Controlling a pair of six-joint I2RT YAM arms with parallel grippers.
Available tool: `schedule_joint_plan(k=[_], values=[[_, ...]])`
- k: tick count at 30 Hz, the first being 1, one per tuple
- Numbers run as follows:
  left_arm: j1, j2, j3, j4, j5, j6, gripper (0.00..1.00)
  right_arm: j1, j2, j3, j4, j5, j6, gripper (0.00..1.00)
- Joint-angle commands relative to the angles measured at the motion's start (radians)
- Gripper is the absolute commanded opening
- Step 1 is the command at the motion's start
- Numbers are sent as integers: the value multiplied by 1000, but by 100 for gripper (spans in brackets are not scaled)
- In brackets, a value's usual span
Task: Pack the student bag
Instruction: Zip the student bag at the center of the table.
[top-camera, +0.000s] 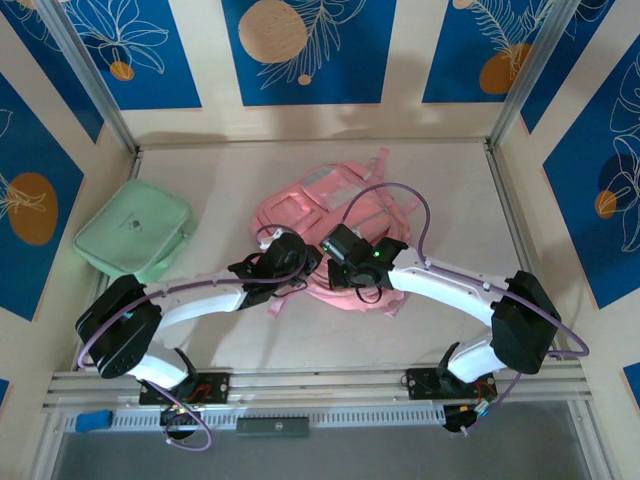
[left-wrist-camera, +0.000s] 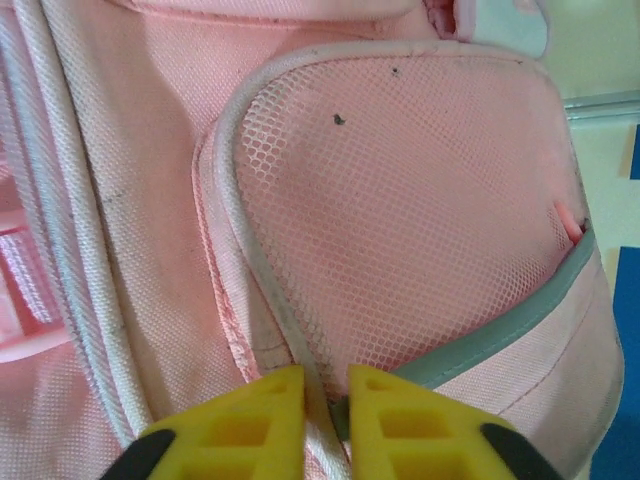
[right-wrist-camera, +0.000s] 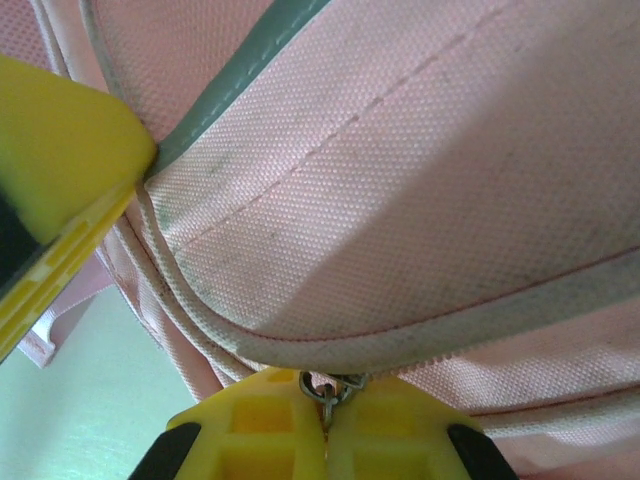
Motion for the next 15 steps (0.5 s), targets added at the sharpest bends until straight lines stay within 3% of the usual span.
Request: schedule_joint_plan(k=[1, 4, 7, 11, 15], values=[[-3, 6, 35, -19, -73, 26, 9, 4, -11, 20, -14, -41, -17, 0], [1, -10, 36, -59, -75, 22, 7, -18, -20, 27, -38, -43, -18, 0], [-3, -18, 24, -27, -36, -3, 23, -28, -33, 18, -30, -54, -25, 0], [-15, -19, -1, 21, -17, -64, 34, -30, -31, 4, -7, -78, -21, 0], [-33, 4, -6, 71, -12, -117, 35, -29, -23, 4, 4, -82, -20, 0]])
